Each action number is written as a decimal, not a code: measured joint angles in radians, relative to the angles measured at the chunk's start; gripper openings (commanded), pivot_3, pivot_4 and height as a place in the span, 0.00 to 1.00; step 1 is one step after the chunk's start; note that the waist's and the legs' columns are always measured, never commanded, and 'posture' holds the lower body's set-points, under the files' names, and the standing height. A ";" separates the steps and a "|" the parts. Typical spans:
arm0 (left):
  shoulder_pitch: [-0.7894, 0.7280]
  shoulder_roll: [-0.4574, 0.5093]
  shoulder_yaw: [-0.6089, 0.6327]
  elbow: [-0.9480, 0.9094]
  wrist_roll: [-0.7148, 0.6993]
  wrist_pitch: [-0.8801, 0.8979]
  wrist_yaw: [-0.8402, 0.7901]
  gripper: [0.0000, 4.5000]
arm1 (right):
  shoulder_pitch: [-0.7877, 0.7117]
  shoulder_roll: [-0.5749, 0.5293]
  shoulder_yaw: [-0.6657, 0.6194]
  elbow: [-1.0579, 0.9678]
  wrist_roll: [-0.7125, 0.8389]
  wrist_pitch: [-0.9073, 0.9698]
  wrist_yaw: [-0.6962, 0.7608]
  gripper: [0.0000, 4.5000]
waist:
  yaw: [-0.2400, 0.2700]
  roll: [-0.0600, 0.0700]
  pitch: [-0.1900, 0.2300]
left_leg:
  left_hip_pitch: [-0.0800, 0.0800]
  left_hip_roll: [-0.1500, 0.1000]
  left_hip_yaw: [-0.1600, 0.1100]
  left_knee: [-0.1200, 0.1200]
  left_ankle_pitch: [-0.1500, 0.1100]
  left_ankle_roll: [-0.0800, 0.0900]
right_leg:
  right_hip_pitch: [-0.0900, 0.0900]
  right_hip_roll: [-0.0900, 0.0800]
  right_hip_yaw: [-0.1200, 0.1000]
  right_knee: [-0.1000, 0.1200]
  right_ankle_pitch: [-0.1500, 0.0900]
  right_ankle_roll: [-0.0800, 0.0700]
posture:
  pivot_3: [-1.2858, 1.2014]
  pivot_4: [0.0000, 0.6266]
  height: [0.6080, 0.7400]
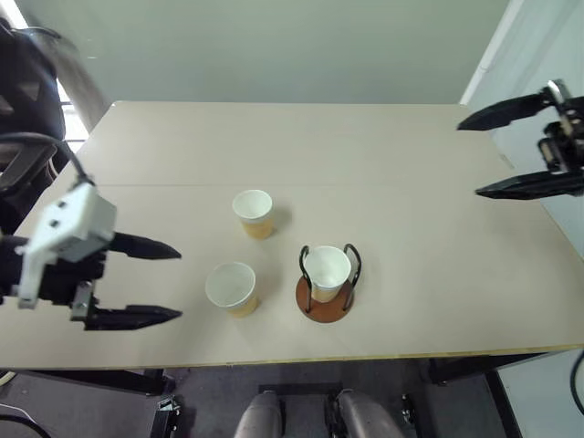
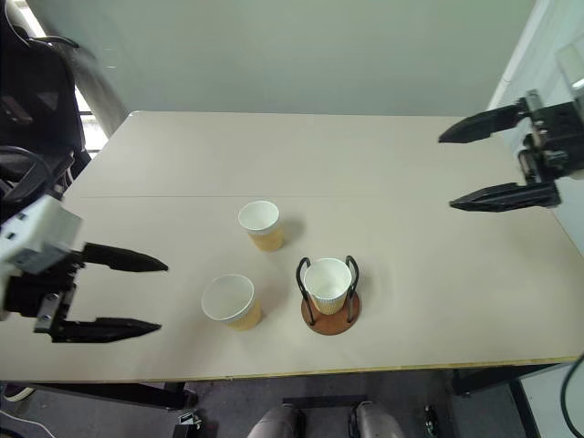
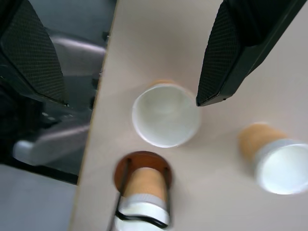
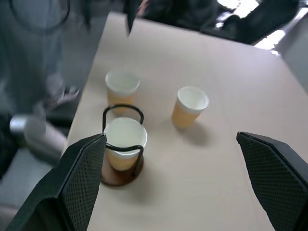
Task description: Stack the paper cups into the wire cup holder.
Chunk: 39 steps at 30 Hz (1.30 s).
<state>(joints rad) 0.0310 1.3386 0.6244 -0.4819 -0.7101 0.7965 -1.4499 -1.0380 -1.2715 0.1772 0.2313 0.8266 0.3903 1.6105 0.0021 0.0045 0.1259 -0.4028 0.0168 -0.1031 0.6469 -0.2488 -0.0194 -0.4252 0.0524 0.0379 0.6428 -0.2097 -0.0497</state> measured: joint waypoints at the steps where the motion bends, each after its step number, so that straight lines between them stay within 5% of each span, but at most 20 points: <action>1: 0.004 0.001 -0.036 -0.005 0.022 -0.028 0.007 1.00 | 0.042 -0.011 -0.027 -0.007 0.007 0.014 0.000 0.99 | 0.000 0.000 0.000 | 0.000 0.000 0.000 0.000 0.000 0.000 | 0.001 0.000 0.000 0.000 0.000 0.001 | 0.52 0.24 1.00; 12: -0.114 -0.066 -0.344 0.052 0.196 -0.263 0.116 1.00 | 0.332 0.006 -0.279 -0.139 0.016 0.117 -0.017 0.99 | 0.002 0.000 0.000 | 0.001 0.000 0.000 0.002 0.001 0.001 | 0.002 0.000 0.000 0.000 0.002 0.009 | 0.52 0.24 1.00; 29: -0.190 -0.132 -0.568 0.092 0.316 -0.368 0.151 1.00 | 0.423 0.073 -0.457 -0.324 0.083 0.275 -0.106 0.99 | 0.004 0.000 0.000 | 0.002 -0.001 0.001 0.003 0.002 0.002 | 0.003 0.000 0.000 -0.001 0.002 0.013 | 0.52 0.24 1.00; 33: -0.227 -0.159 -0.624 0.139 0.378 -0.417 0.167 0.79 | 0.428 0.074 -0.458 -0.330 0.081 0.276 -0.117 1.00 | 0.004 0.000 0.000 | 0.002 -0.001 0.001 0.003 0.002 0.003 | 0.003 0.000 0.000 -0.001 0.002 0.013 | 0.52 0.24 1.00; 39: -0.253 -0.172 -0.640 0.171 0.402 -0.442 0.164 0.31 | 0.433 0.074 -0.465 -0.345 0.080 0.279 -0.124 1.00 | 0.004 0.000 0.000 | 0.002 -0.001 0.001 0.003 0.002 0.003 | 0.003 0.000 0.000 -0.001 0.002 0.014 | 0.52 0.24 1.00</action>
<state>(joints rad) -0.2224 1.1663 -0.0157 -0.3109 -0.3082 0.3540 -1.2858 -0.6049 -1.1978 -0.2880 -0.1141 0.9070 0.6693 1.4866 0.0061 0.0049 0.1262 -0.4013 0.0159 -0.1024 0.6501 -0.2469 -0.0168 -0.4218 0.0524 0.0382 0.6420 -0.2076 -0.0356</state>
